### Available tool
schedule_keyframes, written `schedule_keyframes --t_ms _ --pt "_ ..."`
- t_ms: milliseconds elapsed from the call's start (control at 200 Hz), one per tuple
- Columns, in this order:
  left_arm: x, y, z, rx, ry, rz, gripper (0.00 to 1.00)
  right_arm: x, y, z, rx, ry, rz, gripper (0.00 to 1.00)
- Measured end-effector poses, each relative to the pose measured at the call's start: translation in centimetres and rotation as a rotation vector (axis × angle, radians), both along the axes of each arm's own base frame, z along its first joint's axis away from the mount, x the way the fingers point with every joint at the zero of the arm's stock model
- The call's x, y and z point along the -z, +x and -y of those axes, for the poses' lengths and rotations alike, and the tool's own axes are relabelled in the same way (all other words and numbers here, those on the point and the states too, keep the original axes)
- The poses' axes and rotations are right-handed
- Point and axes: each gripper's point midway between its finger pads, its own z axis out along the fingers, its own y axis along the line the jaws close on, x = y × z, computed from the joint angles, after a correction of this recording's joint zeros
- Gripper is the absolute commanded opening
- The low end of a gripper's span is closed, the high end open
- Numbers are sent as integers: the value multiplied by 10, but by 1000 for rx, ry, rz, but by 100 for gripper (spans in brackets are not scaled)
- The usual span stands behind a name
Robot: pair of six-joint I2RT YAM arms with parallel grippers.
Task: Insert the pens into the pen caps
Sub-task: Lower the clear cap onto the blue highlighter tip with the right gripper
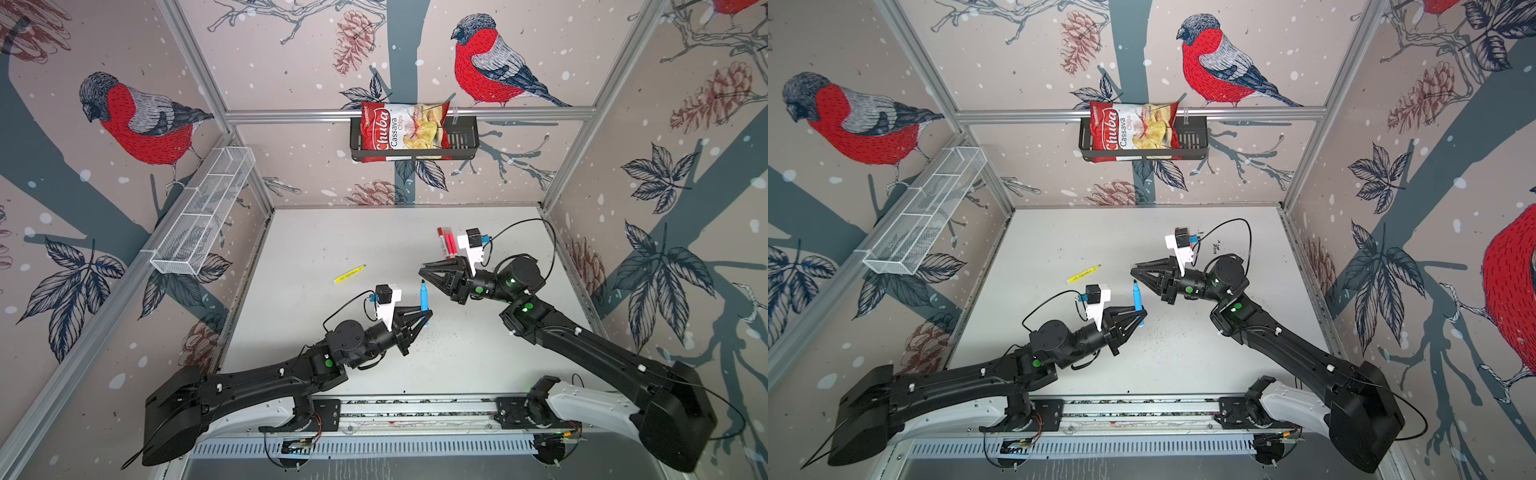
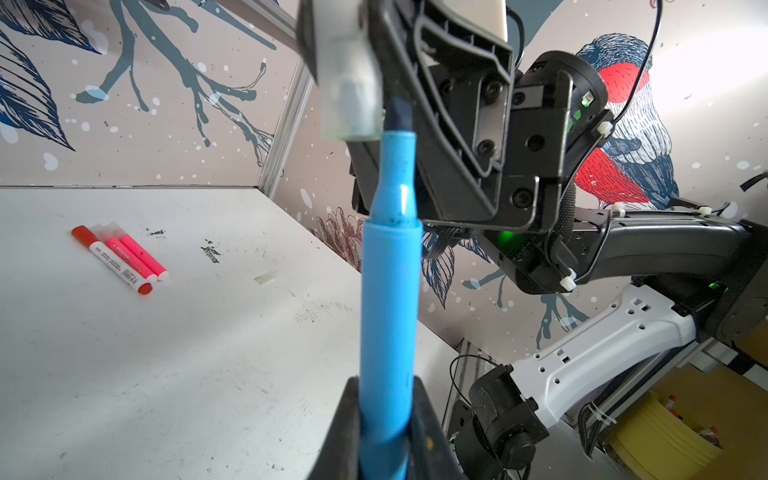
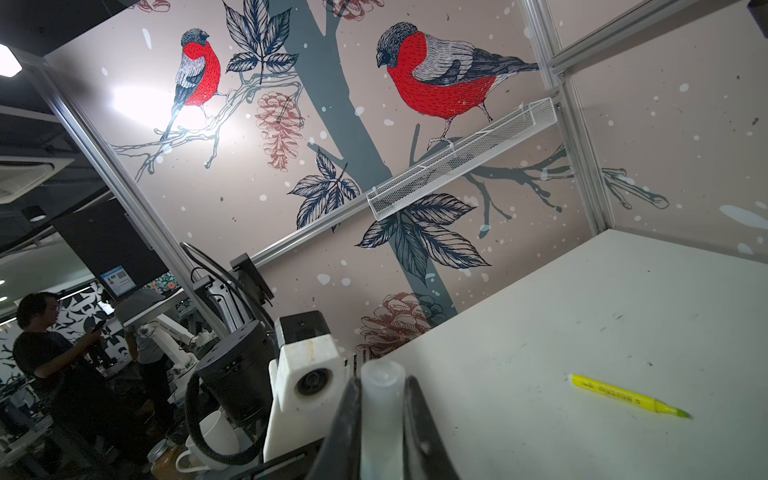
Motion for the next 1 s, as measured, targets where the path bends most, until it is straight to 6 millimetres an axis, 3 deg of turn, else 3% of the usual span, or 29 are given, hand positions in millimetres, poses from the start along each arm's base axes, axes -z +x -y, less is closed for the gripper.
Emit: schedule_keyframes --t_ms 220,490,700,1001 --pt "-3 0 1 2 -5 10 0 -6 -2 2 12 15 10 9" --pt "-1 1 2 0 -3 4 0 -33 -2 6 35 51 53 9" --pt "-6 0 -1 -1 -17 10 0 -16 -1 1 26 24 31 9" --pt "-5 -1 -2 -1 -7 8 0 -10 -11 1 2 21 30 9"
